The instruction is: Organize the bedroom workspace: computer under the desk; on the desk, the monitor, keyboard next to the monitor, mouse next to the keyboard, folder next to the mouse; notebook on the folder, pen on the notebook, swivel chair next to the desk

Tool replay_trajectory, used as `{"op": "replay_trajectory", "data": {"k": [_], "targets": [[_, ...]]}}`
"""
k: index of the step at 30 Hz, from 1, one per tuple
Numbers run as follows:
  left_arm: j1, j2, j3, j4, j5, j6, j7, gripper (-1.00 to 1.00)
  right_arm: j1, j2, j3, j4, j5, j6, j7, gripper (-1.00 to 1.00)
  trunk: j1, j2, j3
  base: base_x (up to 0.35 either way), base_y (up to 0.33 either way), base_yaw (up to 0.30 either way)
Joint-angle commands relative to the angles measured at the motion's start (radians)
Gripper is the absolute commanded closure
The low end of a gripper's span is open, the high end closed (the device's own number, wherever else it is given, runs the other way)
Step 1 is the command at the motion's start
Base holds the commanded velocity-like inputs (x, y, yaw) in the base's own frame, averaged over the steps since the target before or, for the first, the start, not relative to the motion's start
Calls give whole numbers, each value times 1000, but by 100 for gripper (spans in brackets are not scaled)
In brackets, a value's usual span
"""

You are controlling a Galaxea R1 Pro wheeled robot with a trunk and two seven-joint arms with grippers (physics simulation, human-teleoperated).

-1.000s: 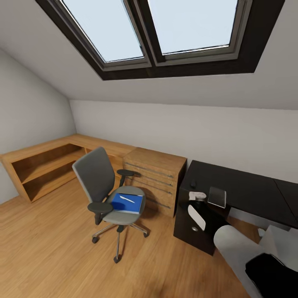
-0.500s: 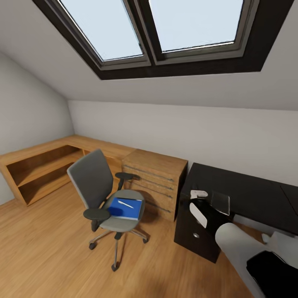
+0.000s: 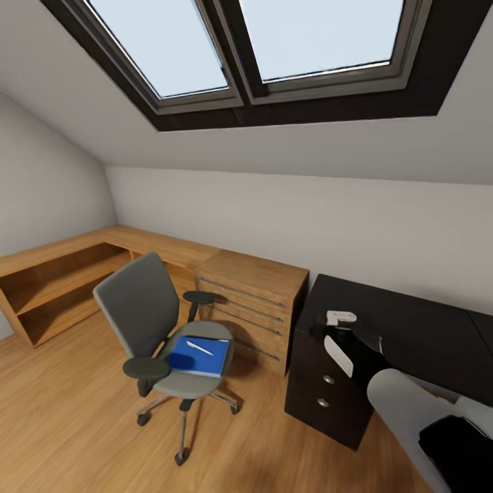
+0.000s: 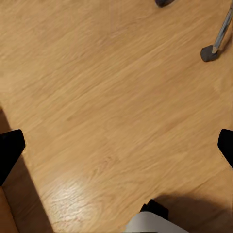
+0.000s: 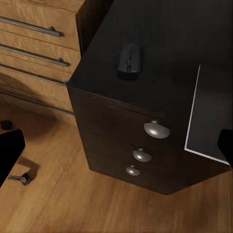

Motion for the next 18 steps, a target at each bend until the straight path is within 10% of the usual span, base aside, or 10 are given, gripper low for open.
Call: {"op": "replay_trajectory", "data": {"k": [1, 5, 18], "targets": [[-1, -6, -10, 20, 0, -60, 9, -100, -1, -2, 8, -2, 3, -5, -8, -100, 0, -1, -1, 90, -3, 0], [-1, -16, -11, 51, 1, -194, 9, -100, -1, -4, 8, 1, 28, -28, -8, -100, 0, -1, -1, 21, -1, 0], [-1, -17, -11, 55, 0, -202, 8, -100, -1, -11, 6, 7, 31, -28, -8, -100, 0, -1, -1, 206, 0, 0]]}}
